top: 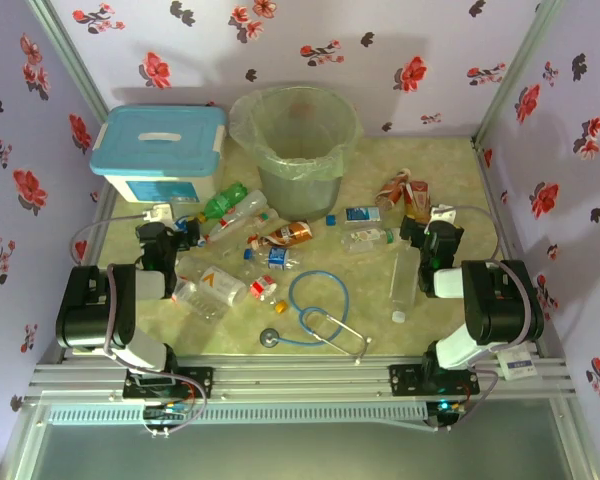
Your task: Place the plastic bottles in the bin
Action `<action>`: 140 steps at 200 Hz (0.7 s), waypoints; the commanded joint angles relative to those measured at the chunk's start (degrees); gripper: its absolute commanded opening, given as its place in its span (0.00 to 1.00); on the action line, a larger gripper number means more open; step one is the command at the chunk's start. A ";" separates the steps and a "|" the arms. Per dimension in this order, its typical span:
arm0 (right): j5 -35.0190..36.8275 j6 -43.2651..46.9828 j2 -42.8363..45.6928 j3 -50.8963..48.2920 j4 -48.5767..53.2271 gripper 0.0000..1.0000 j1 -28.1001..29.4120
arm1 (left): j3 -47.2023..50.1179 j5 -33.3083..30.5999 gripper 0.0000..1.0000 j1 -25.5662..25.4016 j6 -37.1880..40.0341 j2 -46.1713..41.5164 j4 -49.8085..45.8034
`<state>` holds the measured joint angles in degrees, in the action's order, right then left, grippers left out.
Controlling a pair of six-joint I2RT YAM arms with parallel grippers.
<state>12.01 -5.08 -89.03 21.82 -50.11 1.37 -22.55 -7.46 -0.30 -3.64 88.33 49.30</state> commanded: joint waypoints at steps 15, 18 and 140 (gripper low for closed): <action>1.39 -0.74 -0.26 0.05 -1.39 0.99 -0.26 | 0.07 -1.11 1.00 -0.32 1.44 0.26 1.90; 1.37 -0.72 -0.26 0.05 -1.40 0.99 -0.25 | 0.05 -1.11 1.00 -0.31 1.41 0.26 1.93; 1.13 -0.89 -0.42 0.28 -0.97 0.99 -0.31 | -0.13 -0.85 1.00 -0.11 1.44 0.31 1.51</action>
<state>12.01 -5.08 -89.03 21.82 -50.11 1.37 -22.55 -7.46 -0.27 -3.64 88.33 49.28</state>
